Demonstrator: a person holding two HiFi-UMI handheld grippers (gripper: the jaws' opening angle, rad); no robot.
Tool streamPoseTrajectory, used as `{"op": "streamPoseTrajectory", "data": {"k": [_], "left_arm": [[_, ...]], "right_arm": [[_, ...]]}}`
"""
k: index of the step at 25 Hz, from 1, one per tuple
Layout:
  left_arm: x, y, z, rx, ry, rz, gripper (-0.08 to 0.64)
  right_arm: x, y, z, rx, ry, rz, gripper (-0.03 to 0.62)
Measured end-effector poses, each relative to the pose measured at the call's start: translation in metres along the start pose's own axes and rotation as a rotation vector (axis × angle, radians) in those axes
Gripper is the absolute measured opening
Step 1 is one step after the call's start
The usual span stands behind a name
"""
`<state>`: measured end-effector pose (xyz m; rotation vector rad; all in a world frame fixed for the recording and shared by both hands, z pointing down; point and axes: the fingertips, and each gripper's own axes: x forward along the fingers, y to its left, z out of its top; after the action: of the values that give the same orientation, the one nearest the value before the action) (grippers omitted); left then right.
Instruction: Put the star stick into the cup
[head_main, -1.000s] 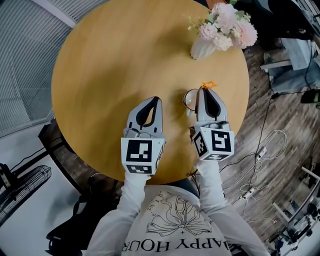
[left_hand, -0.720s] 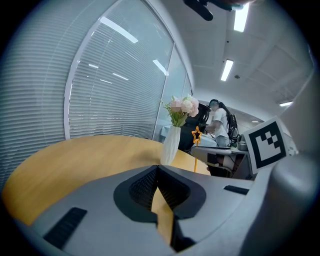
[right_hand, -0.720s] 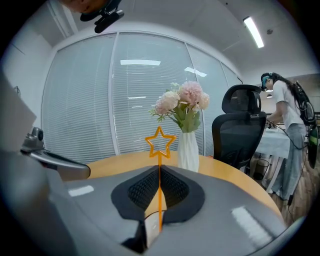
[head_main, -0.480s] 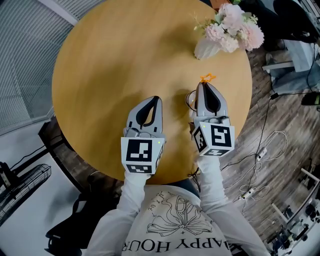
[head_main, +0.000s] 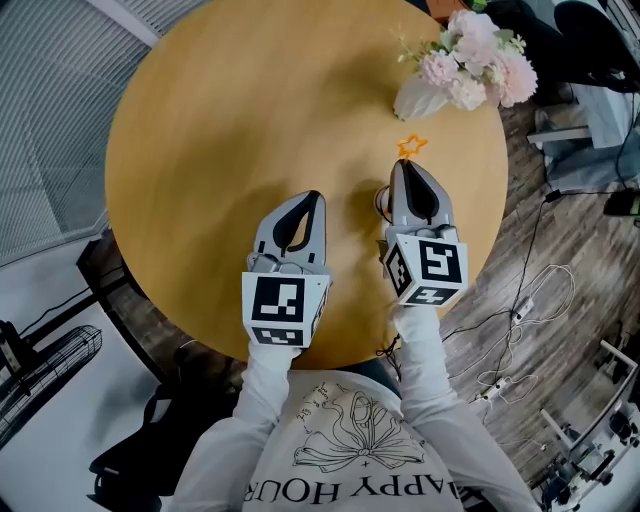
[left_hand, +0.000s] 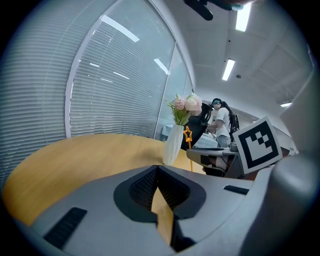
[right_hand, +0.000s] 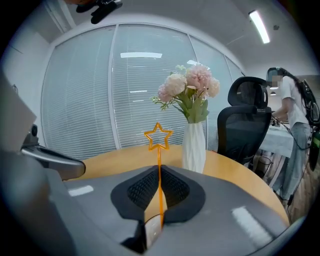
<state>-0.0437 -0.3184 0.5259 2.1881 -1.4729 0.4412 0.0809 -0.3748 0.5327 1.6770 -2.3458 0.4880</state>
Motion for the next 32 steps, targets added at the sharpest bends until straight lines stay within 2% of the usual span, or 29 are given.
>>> {"op": "streamPoseTrajectory", "data": {"k": [8, 14, 32], "left_arm": [[-0.004, -0.002, 0.007, 0.012, -0.022, -0.010, 0.006], [-0.014, -0.011, 0.018, 0.028, -0.052, -0.010, 0.006], [-0.100, -0.056, 0.080, 0.111, -0.237, 0.013, 0.006]], "right_arm": [[-0.002, 0.000, -0.001, 0.007, 0.006, 0.005, 0.043], [-0.021, 0.000, 0.013, 0.013, -0.036, -0.008, 0.043], [-0.143, 0.008, 0.090, 0.012, -0.227, -0.042, 0.023]]}}
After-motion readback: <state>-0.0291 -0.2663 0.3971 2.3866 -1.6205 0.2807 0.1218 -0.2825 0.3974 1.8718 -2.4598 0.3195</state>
